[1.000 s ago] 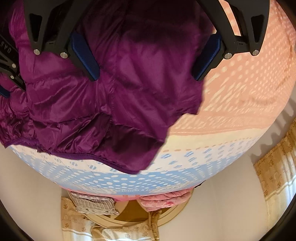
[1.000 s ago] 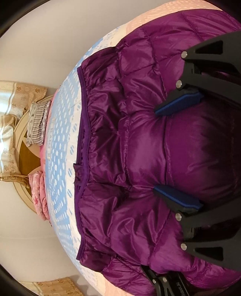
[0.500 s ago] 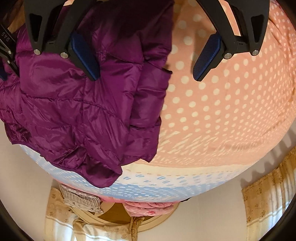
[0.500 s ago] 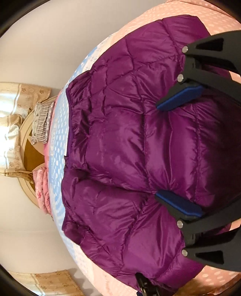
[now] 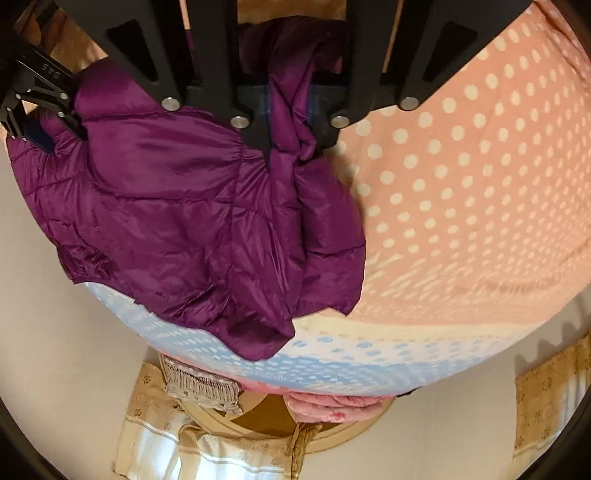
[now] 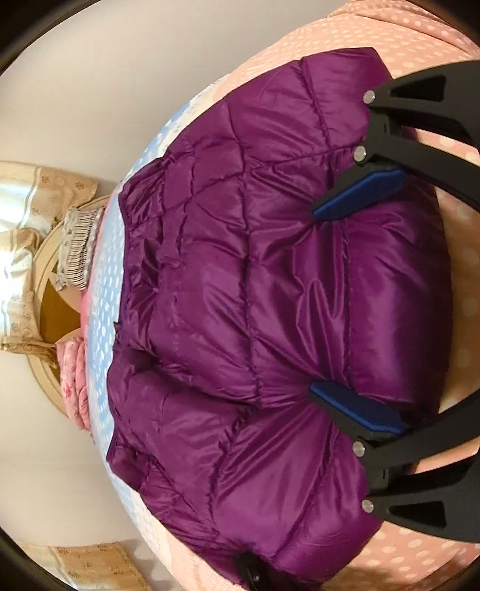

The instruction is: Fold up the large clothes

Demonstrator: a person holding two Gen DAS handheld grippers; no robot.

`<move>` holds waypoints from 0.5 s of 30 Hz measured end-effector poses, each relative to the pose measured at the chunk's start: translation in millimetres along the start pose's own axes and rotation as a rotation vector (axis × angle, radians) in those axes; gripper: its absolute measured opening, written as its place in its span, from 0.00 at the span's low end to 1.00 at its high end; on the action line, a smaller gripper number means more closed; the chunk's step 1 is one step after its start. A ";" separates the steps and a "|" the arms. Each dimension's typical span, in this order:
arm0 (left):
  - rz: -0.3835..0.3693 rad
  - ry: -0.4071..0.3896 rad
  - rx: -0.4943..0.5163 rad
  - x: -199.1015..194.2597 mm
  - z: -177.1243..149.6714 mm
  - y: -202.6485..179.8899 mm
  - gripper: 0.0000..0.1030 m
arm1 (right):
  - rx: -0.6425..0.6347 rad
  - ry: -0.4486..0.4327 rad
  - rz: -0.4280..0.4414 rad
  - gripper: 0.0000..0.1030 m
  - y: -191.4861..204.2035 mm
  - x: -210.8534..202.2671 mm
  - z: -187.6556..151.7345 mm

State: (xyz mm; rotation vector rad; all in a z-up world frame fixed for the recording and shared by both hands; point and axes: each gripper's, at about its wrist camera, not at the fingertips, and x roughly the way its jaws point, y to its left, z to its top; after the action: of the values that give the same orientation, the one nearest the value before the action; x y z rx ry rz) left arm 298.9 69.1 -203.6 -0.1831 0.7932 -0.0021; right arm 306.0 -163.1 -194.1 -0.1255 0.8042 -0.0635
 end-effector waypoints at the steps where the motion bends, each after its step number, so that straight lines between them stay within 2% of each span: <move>1: 0.002 -0.002 0.002 -2.6 0.6 0.7 0.08 | -0.006 -0.002 -0.007 0.89 0.9 0.5 -0.1; 6: -0.015 -0.008 -0.018 -27.7 1.5 10.9 0.07 | 0.004 0.004 -0.007 0.89 5.1 -4.9 -5.7; 10: -0.009 -0.014 -0.013 -50.9 0.6 24.7 0.06 | -0.012 0.000 0.011 0.88 25.3 -14.4 -11.5; 14: 0.023 -0.025 -0.040 -73.0 6.5 46.9 0.06 | -0.070 -0.013 0.071 0.88 53.8 -24.3 -15.3; 15: 0.033 -0.042 -0.043 -80.2 10.3 50.1 0.06 | -0.090 -0.017 0.121 0.88 57.2 -28.9 -14.1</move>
State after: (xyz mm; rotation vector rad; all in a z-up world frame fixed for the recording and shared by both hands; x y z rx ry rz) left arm 246.6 125.8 -147.9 -0.2098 0.7552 0.0498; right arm 276.3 -104.7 -190.9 -0.1622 0.7961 0.0881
